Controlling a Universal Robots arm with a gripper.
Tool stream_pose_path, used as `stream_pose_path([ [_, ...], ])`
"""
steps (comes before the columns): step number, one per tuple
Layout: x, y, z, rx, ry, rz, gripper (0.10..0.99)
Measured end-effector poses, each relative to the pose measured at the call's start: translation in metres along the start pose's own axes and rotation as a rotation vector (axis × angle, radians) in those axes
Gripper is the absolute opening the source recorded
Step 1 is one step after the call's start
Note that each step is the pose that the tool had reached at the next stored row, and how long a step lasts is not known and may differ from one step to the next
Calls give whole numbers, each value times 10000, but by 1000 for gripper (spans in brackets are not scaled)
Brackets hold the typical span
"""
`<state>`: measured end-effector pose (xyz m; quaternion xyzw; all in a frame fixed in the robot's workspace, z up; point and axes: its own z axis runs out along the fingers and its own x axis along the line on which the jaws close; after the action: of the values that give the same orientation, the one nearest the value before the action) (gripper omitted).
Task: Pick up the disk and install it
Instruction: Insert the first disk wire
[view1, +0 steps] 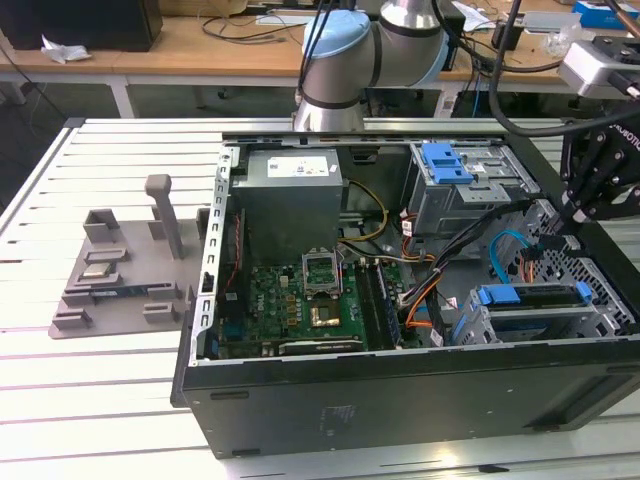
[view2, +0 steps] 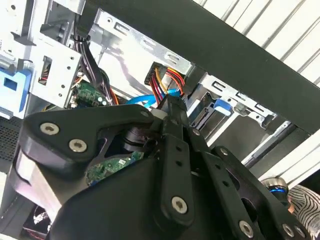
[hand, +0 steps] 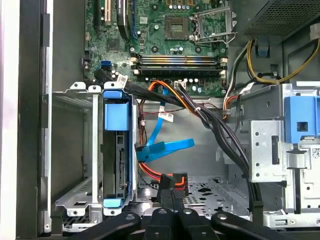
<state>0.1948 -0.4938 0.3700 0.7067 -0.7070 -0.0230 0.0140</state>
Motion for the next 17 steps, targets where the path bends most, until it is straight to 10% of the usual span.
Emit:
stream_pose_path([
  [1,0,-2,0,0,11,0,235],
  [2,-16,7,26,0,218,10,302],
  [5,-67,36,138,0,550,28,302],
  [12,-66,36,137,1,586,30,169],
  [17,104,61,137,0,586,23,169],
])
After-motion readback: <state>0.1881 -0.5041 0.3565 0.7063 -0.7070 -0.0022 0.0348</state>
